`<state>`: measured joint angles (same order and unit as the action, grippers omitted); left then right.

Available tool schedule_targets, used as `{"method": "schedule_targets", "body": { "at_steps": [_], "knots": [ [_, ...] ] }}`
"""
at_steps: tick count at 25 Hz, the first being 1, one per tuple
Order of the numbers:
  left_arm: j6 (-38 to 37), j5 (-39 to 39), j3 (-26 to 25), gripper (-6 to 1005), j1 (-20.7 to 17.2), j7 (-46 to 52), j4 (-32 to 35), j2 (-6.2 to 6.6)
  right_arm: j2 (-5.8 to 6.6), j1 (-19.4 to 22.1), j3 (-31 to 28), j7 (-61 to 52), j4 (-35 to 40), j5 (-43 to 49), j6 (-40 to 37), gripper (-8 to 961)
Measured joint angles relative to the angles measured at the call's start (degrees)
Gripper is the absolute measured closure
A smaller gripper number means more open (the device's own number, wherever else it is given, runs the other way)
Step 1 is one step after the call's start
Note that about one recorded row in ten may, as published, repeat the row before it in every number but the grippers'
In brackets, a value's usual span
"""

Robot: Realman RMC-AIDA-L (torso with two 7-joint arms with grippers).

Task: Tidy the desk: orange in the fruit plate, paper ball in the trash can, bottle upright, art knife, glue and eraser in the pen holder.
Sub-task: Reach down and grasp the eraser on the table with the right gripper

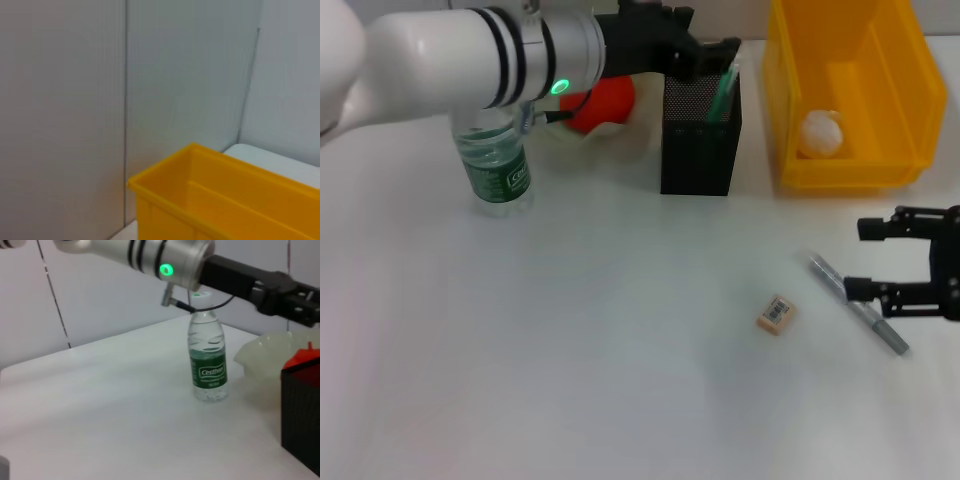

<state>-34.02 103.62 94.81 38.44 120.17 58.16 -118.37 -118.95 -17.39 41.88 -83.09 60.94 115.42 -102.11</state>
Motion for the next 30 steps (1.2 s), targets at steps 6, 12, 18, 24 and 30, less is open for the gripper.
{"method": "schedule_targets", "body": {
  "at_steps": [6, 12, 18, 24, 30],
  "knots": [
    [-17.8, -4.8, -10.0, 311, -8.7, -11.7, 8.3, -0.11, -0.15, -0.4, 1.4, -12.0, 12.5, 0.1, -2.4, 191],
    [-43.2, -12.1, -26.2, 200, -15.5, -25.4, 5.2, 0.16, -0.14, -2.3, 7.9, -26.1, 25.6, 2.8, -3.3, 191],
    [-62.0, -11.3, -38.4, 198, -17.8, -36.8, -4.6, 2.22, 0.09, -12.1, 20.9, -45.7, 36.1, 19.5, -4.1, 192],
    [-67.0, -11.3, -43.3, 198, -19.8, -40.4, -9.6, 4.32, -0.17, -21.8, 29.8, -56.6, 30.5, 31.5, -6.5, 192],
    [-68.9, -11.3, -43.7, 199, -21.5, -42.2, -10.2, 4.81, -0.39, -28.7, 38.5, -66.5, 19.8, 34.8, -4.5, 191]
  ]
}}
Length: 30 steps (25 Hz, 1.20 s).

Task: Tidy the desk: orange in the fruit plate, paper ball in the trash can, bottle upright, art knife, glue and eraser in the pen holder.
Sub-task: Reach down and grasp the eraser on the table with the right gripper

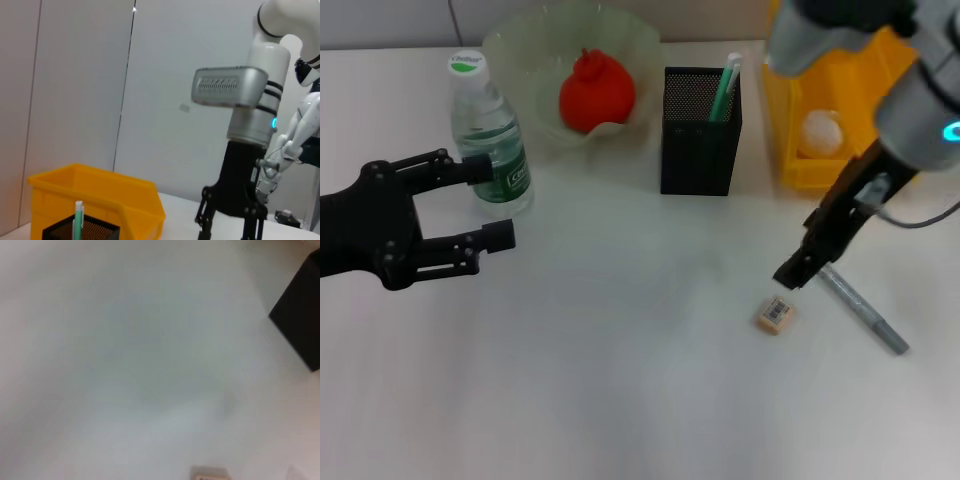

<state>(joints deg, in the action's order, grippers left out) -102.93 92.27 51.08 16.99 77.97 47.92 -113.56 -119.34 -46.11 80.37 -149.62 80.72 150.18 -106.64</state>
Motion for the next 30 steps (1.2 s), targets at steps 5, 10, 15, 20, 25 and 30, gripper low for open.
{"method": "schedule_targets", "body": {
  "at_steps": [5, 10, 15, 20, 25, 30],
  "knots": [
    [0.3, 0.5, -0.1, 199, -0.4, -0.5, -0.4, 0.39, -0.12, -1.7, 6.8, -5.9, -5.6, 0.1, 5.0, 191],
    [1.1, 2.5, -0.3, 199, -0.1, -0.6, -0.6, 0.44, -0.25, -2.0, 13.4, -9.6, -9.7, 0.1, 9.8, 191],
    [1.8, 2.9, -0.4, 199, 0.4, -0.8, -0.7, 0.6, -0.36, -2.1, 16.9, -12.5, -12.7, -0.2, 12.9, 192],
    [3.1, 3.0, -0.3, 199, 0.4, -2.1, -0.9, 0.49, -0.45, -1.9, 17.5, -13.3, -15.2, -0.3, 15.0, 192],
    [4.1, 3.0, 0.1, 200, 0.6, -2.2, -0.9, 0.34, -0.45, -1.8, 17.9, -13.4, -17.4, -0.4, 16.9, 192],
    [4.3, 3.0, 0.1, 200, 0.7, -2.2, -0.9, 0.22, -0.45, -1.9, 19.0, -13.5, -19.4, -0.4, 18.4, 191]
  ]
}}
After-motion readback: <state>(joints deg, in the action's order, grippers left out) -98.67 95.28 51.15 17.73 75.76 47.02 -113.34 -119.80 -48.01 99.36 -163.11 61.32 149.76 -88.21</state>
